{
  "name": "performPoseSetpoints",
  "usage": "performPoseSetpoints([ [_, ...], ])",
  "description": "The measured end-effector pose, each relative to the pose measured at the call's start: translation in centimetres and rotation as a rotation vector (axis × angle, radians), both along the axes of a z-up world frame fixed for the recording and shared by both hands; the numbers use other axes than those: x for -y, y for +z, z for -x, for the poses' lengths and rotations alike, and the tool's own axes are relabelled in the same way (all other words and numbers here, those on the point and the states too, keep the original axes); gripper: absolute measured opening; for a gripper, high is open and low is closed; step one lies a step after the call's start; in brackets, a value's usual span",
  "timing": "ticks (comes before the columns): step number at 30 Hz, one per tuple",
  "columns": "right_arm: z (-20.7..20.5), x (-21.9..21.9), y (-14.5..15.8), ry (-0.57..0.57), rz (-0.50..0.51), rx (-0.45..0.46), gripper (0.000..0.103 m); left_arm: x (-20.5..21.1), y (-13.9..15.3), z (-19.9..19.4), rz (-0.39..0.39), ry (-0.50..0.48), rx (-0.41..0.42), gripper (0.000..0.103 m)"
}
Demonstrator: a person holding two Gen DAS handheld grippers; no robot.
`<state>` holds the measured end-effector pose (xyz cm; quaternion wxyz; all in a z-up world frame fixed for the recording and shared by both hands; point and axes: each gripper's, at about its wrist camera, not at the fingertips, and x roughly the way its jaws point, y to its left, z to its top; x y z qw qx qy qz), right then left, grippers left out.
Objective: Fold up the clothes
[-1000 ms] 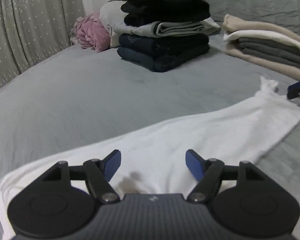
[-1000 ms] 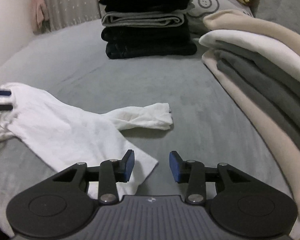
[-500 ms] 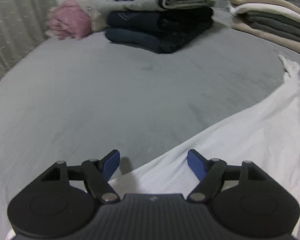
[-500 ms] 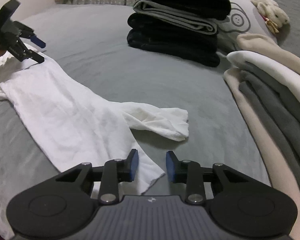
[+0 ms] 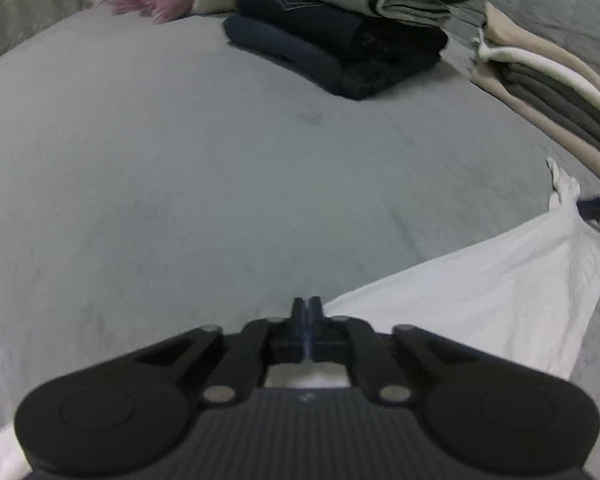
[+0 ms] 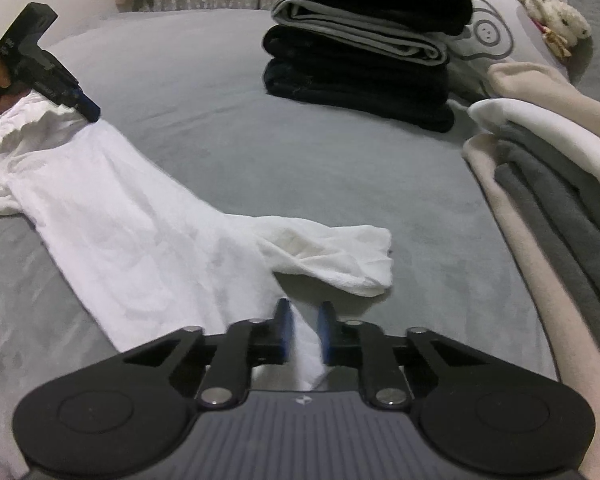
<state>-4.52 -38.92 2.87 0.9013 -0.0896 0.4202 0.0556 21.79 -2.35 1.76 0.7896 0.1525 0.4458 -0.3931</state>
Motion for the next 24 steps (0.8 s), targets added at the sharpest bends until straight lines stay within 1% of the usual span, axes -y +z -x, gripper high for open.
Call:
performPoseSetpoints([
  [1, 0.0, -0.2, 0.0, 0.007, 0.002, -0.004, 0.001, 0.1, 0.0, 0.3, 0.002, 0.006, 0.018, 0.0],
  [3, -0.2, -0.2, 0.6, -0.038, 0.015, 0.027, 0.001, 0.3, 0.0, 1.1, 0.007, 0.018, 0.056, 0.0],
  [6, -0.5, 0.2, 2.1, -0.118, 0.024, 0.101, 0.001, 0.5, 0.5, 2.7, 0.019, 0.052, 0.165, 0.0],
  [10, -1.2, 0.6, 4.3, -0.196, 0.019, 0.201, 0.001, 0.9, 1.8, 3.3, 0.041, 0.112, 0.262, 0.0],
  [13, -3.3, 0.3, 5.8, -0.213, 0.058, 0.252, 0.001, 1.1, 2.7, 2.9, 0.037, 0.158, 0.309, 0.0],
  [17, -7.5, -0.4, 6.0, -0.223, 0.22, 0.284, 0.001, 1.1, 2.8, 2.0, 0.018, 0.183, 0.338, 0.0],
  [22, -12.1, -0.4, 4.8, -0.254, 0.269, 0.276, 0.001, 2.1, 2.1, 0.2, 0.006, 0.234, 0.357, 0.0],
  [24, -14.1, -0.6, 3.8, -0.247, 0.326, 0.271, 0.001, 3.0, 1.5, -0.7, 0.0, 0.267, 0.375, 0.0],
])
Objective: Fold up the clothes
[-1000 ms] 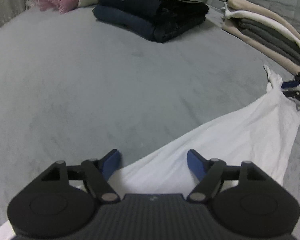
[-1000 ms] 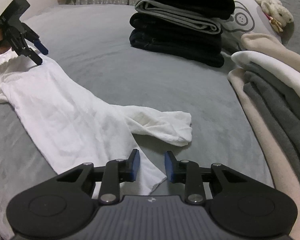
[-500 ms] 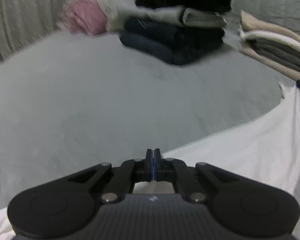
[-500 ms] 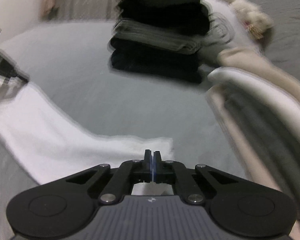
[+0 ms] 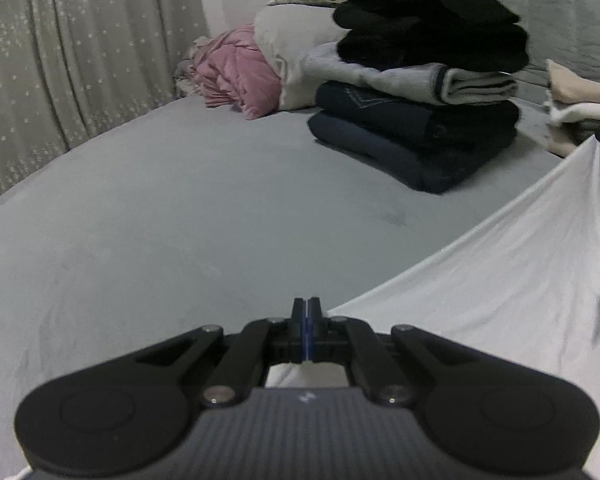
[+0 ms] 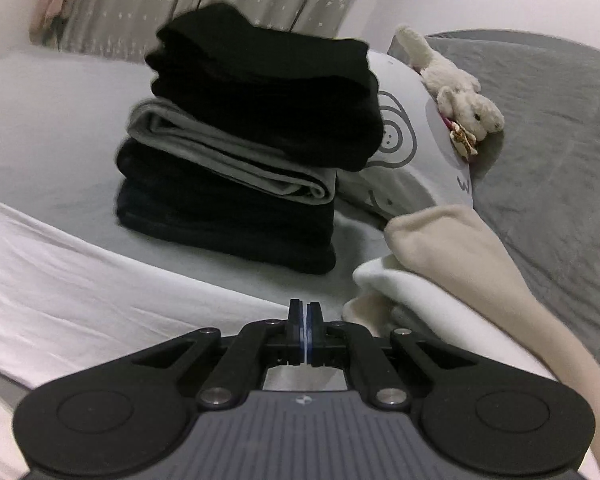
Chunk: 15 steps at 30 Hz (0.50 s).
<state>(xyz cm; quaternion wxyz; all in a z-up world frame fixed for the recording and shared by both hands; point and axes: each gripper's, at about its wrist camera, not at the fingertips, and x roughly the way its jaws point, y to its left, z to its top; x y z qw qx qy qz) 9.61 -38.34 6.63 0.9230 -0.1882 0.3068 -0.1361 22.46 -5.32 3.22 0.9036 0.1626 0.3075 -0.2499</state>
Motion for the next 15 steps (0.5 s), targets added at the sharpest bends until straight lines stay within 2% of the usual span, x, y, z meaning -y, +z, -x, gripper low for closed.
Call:
performPoseSetpoints([
  [9, -5.3, 1.6, -2.3, -0.058, 0.008, -0.001, 0.001, 2.1, -2.3, -2.7, -0.042, 0.103, 0.053, 0.0],
  [15, -8.4, 1.4, -4.5, -0.071, 0.048, -0.019, 0.001, 2.9, -3.9, -3.8, -0.087, 0.128, 0.061, 0.0],
])
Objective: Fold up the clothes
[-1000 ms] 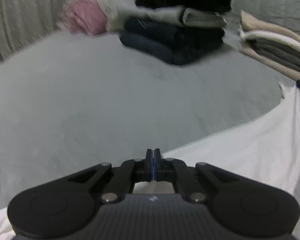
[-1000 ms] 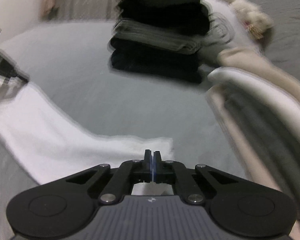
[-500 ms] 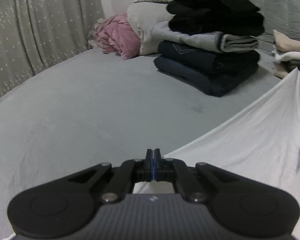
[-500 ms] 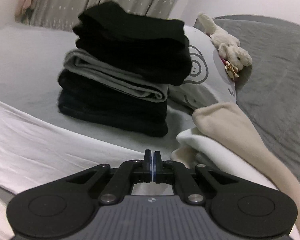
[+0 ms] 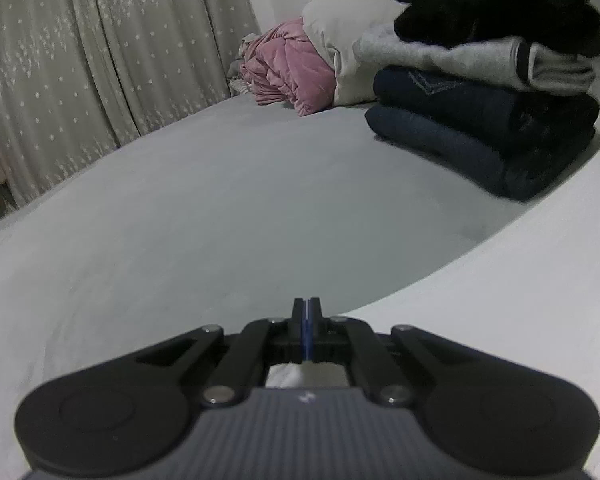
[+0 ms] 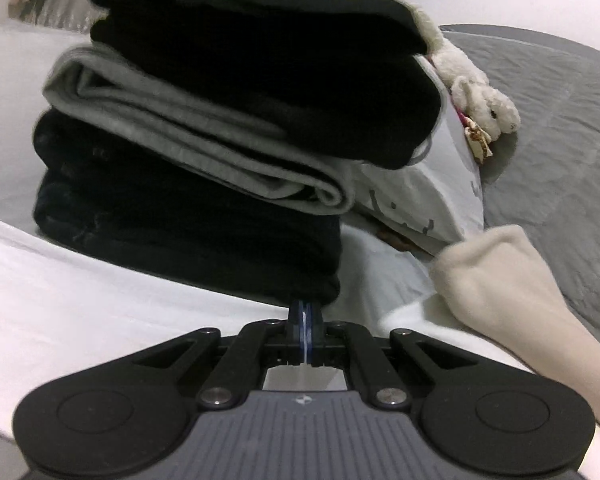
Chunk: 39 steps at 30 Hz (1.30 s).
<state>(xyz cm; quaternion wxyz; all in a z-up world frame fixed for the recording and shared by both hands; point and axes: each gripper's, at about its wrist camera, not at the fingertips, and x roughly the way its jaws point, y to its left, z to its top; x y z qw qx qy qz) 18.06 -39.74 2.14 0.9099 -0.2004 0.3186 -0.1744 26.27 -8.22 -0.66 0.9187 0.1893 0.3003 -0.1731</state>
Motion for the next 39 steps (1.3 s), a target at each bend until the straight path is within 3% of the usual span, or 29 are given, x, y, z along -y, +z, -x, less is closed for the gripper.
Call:
performPoseSetpoints([
  [5, -2.1, 0.4, -3.3, -0.034, 0.036, -0.067, 0.001, 0.8, -0.9, -0.9, -0.015, 0.025, -0.004, 0.0],
  [8, -1.8, 1.3, -3.5, -0.057, 0.009, -0.05, 0.008, 1.3, -1.0, -1.2, -0.024, 0.041, 0.0, 0.001],
  [9, -1.6, 1.6, -3.1, -0.065, -0.008, -0.046, 0.02, 1.5, -0.9, -1.1, -0.032, 0.049, 0.006, 0.009],
  [10, -1.1, 2.2, -2.3, -0.078, -0.053, -0.028, 0.033, 1.6, -0.7, -1.0, -0.043, 0.069, 0.012, 0.03],
  [11, -0.5, 3.0, -1.3, -0.094, -0.117, 0.0, 0.036, 1.6, -0.5, -0.8, -0.045, 0.08, 0.016, 0.045],
  [12, 0.0, 3.5, -0.6, -0.103, -0.163, 0.019, 0.037, 1.5, 0.1, -0.5, -0.026, 0.088, 0.02, 0.075],
  [13, 0.9, 4.4, 0.5, -0.114, -0.223, 0.042, 0.037, 1.4, 0.3, -0.4, -0.016, 0.086, 0.02, 0.082],
  [14, 1.6, 4.9, 1.2, -0.122, -0.258, 0.056, 0.037, 1.0, 1.2, 0.4, 0.031, 0.076, 0.021, 0.082],
  [21, 6.6, 6.7, 3.6, -0.155, -0.392, 0.091, 0.041, -3.4, 5.7, 5.0, 0.133, 0.145, 0.009, 0.09],
  [25, 9.8, 6.4, 4.2, -0.164, -0.431, 0.073, 0.045, -7.5, 6.9, 7.4, 0.127, 0.218, 0.02, 0.091],
  [32, 12.0, 3.1, 4.7, -0.096, -0.424, 0.038, 0.045, -18.6, 6.4, 9.9, 0.086, 0.407, 0.045, 0.091],
  [39, 10.4, -3.6, 5.0, 0.123, -0.422, 0.028, 0.045, -27.2, 3.8, 10.5, 0.188, 0.49, 0.008, 0.091],
])
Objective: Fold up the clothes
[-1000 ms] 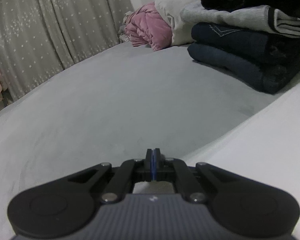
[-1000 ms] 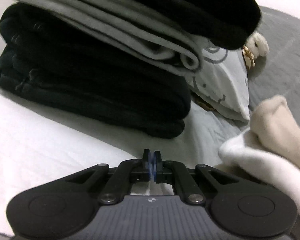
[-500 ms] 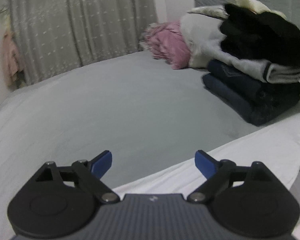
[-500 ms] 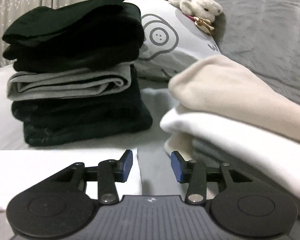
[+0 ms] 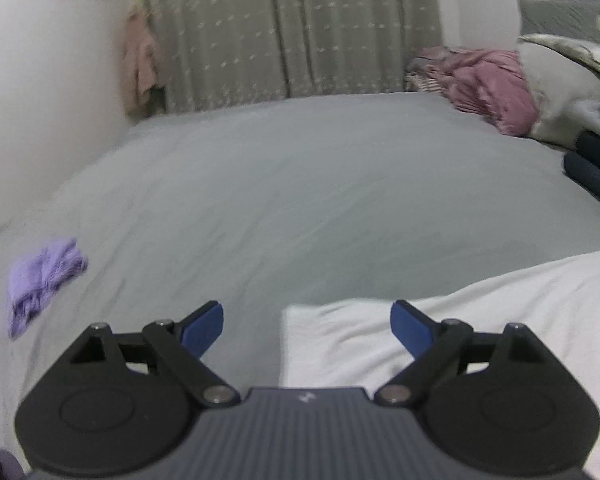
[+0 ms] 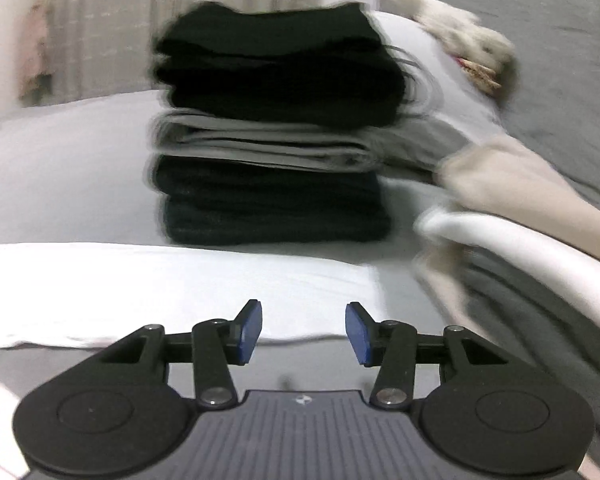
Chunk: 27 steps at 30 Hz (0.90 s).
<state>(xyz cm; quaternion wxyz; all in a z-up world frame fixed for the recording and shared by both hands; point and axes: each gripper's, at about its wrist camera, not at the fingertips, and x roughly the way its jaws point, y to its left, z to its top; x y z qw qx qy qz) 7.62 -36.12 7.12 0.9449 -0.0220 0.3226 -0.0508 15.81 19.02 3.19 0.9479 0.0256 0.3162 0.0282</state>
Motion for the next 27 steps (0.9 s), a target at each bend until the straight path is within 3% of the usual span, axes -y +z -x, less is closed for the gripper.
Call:
performPoseSetpoints([
  [5, -2.6, -6.7, -0.6, 0.226, -0.021, 0.031, 0.045, -3.3, -2.1, -1.1, 0.089, -0.026, -0.013, 0.091],
  [12, -8.9, -19.0, -2.7, 0.541, 0.026, 0.015, 0.045, -8.2, -4.2, -3.5, 0.367, -0.059, -0.008, 0.088],
  [16, -12.1, -24.2, -4.0, 0.651, 0.056, 0.003, 0.044, -10.7, -5.0, -3.4, 0.497, -0.062, 0.017, 0.082],
  [22, -15.4, -29.0, -5.9, 0.758, 0.083, -0.028, 0.044, -10.3, -5.5, -3.2, 0.46, -0.122, 0.019, 0.078],
  [23, -15.6, -29.2, -6.1, 0.766, 0.082, -0.033, 0.044, -10.1, -5.5, -3.2, 0.454, -0.13, 0.016, 0.074],
  [26, -15.8, -29.4, -6.5, 0.786, 0.064, -0.045, 0.033, -9.3, -5.4, -3.3, 0.434, -0.178, -0.005, 0.03],
  [27, -15.8, -29.2, -6.6, 0.791, 0.034, -0.049, 0.022, -8.8, -5.3, -3.4, 0.428, -0.186, -0.012, 0.016],
])
